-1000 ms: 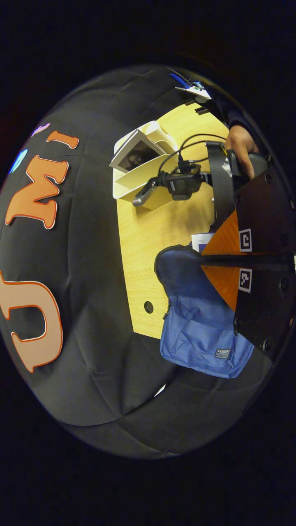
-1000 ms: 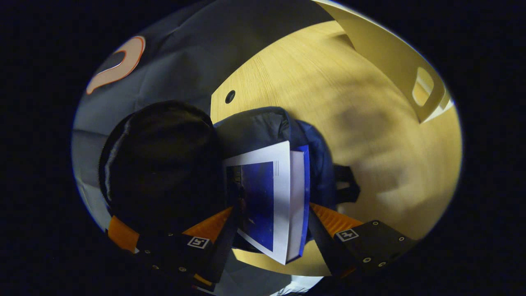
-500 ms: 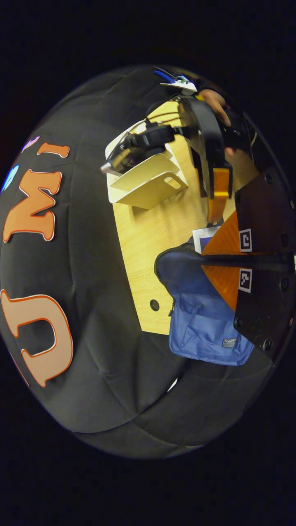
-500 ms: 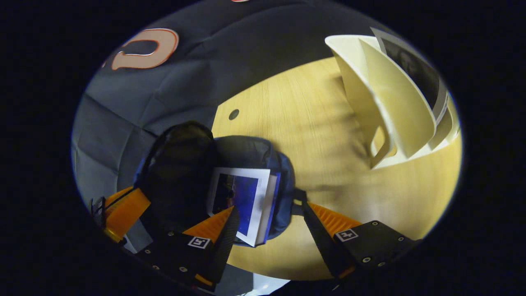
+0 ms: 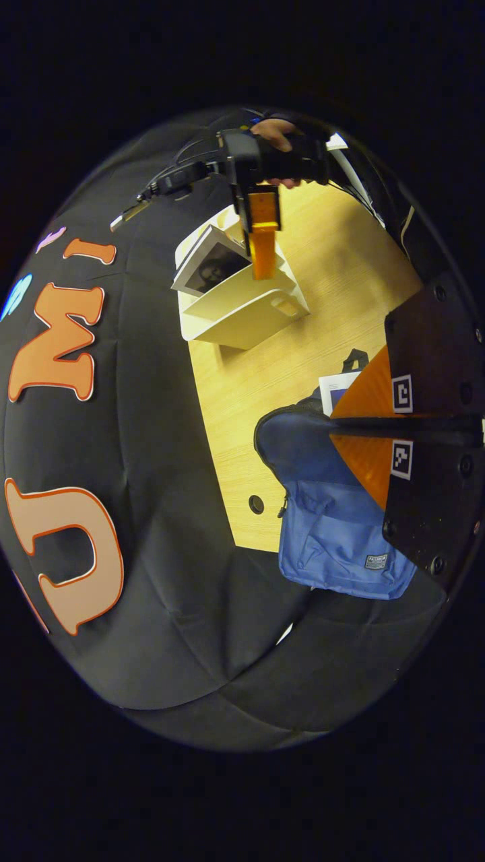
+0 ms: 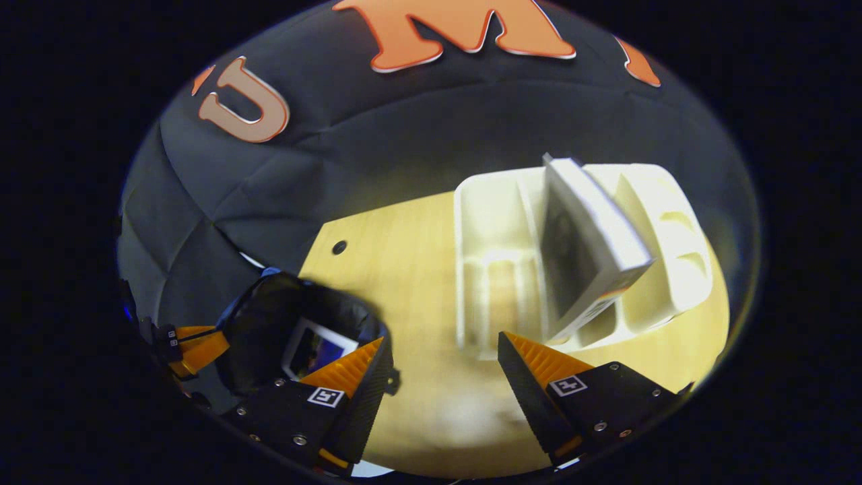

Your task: Open the schoolbag, grab two books from the bookshelf and put them into the schoolbag.

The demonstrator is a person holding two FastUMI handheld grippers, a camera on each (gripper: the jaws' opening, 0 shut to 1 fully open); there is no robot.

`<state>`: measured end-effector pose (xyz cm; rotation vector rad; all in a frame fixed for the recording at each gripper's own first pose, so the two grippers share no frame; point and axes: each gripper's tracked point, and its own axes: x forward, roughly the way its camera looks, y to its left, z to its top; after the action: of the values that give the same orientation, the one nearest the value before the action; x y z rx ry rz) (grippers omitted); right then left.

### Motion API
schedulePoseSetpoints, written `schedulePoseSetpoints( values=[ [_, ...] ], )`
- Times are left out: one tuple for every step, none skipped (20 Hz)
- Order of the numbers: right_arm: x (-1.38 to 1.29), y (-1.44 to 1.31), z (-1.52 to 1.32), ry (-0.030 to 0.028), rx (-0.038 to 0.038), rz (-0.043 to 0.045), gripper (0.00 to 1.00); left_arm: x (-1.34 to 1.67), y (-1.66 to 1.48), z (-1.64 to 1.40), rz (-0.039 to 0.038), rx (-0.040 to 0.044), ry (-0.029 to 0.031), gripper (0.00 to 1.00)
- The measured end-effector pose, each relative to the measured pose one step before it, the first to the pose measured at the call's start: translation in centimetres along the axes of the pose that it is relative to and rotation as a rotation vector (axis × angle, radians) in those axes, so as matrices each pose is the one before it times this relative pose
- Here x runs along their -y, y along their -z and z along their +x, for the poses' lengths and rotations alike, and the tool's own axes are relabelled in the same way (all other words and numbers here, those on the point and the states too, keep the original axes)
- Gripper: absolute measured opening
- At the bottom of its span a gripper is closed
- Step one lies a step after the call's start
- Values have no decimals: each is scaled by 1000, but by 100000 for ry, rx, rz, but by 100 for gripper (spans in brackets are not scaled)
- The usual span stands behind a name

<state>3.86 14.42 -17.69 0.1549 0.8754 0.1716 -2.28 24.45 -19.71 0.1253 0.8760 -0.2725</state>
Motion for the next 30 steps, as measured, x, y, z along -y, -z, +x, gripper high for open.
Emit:
schedulePoseSetpoints(
  values=[
    [1664, -1439, -417, 4075, 2080, -1704, 94, 190, -40, -125, 1387, 189, 792, 1],
    [1253, -1517, -418, 2575, 2199, -937, 94, 44, -131, -104, 1520, 700, 593, 1],
    [1490, -1365, -277, 2997, 1609, -805, 94, 147, -97, -98, 916, 241, 613, 1],
    [1063, -1418, -275, 3266, 2125, -1297, 94, 160, -80, -191, 335, 38, 380, 1],
    [1122, -1075, 128, 3268, 2152, -1616, 93, 40, 23, -54, 95, 201, 117, 1],
    [851, -872, -38, 1654, 1236, -1297, 93, -20, -28, -55, -303, 24, -159, 1],
    [430, -453, -304, 341, 380, -1206, 93, 20, 38, 87, -489, 159, -136, 1],
    [350, -310, -189, 74, 220, -1348, 93, 50, 83, 17, -756, -134, 20, 1],
    [160, -289, -50, 819, 52, -894, 93, 156, 190, -40, -343, 37, 112, 1],
    [361, -197, 493, 2140, -1018, -1502, 92, 17, -92, 3, -189, 98, 40, 1],
    [584, 319, 460, 942, -3216, -909, 91, -15, -26, -9, 359, -143, -140, 1],
    [669, -36, 1271, 331, -2379, -483, 91, -85, -117, -116, 287, 38, -420, 1],
    [574, 158, 669, 1571, -3414, -1075, 91, -51, 53, -22, 587, 107, -348, 1],
    [115, -64, 788, -449, -2264, -1908, 91, -156, 17, -43, 206, -4, -412, 1],
    [432, -94, 832, 1862, -2612, -1704, 91, -16, -114, -23, 274, 176, -339, 1],
    [132, 40, 846, 336, -2352, -2124, 91, -131, 35, 23, -89, 78, -144, 1],
    [-7, 356, 899, 421, -3994, -600, 91, 1, 122, -110, 248, -186, 274, 1],
    [-341, 251, 636, -2189, -3432, -214, 91, -6, -92, -92, 657, -29, 428, 1],
    [-351, 196, 781, -2045, -3712, 906, 91, -166, -73, -70, 860, 209, -124, 0],
    [-224, 403, 740, -1721, -3795, 288, 89, -302, -4, -32, 507, -123, -360, 0],
    [-246, 77, 738, -1126, -2591, 360, 87, -211, -24, -123, 530, -148, -328, 0],
    [6, 162, 584, 610, -2050, -444, 86, -136, -53, -60, 484, -85, -73, 0],
    [-65, -59, 781, -61, -1555, -718, 83, -1, 68, -113, 430, -79, 102, 0],
    [-165, 84, 463, 81, -2024, 370, 81, 69, -60, -97, 368, -120, 108, 0],
    [-227, 55, 311, -1418, -2017, 23, 77, -49, -53, 75, 182, 195, 64, 0],
    [-206, 284, 336, -540, -2927, 425, 75, 27, 54, 58, -173, -210, 270, 0],
    [-261, 376, 563, -974, -2979, -232, 70, 156, 122, -61, -311, -44, 271, 0],
    [-70, 306, 391, -624, -3154, 222, 66, 3, 78, -13, -214, 104, 137, 0],
    [-184, 115, 238, -1749, -1942, 1325, 62, -2, 45, -32, -419, 292, -121, 1],
    [-173, -219, -240, -919, -1114, 1457, 58, 21, 11, -71, -344, 166, 200, 1]
  ],
)
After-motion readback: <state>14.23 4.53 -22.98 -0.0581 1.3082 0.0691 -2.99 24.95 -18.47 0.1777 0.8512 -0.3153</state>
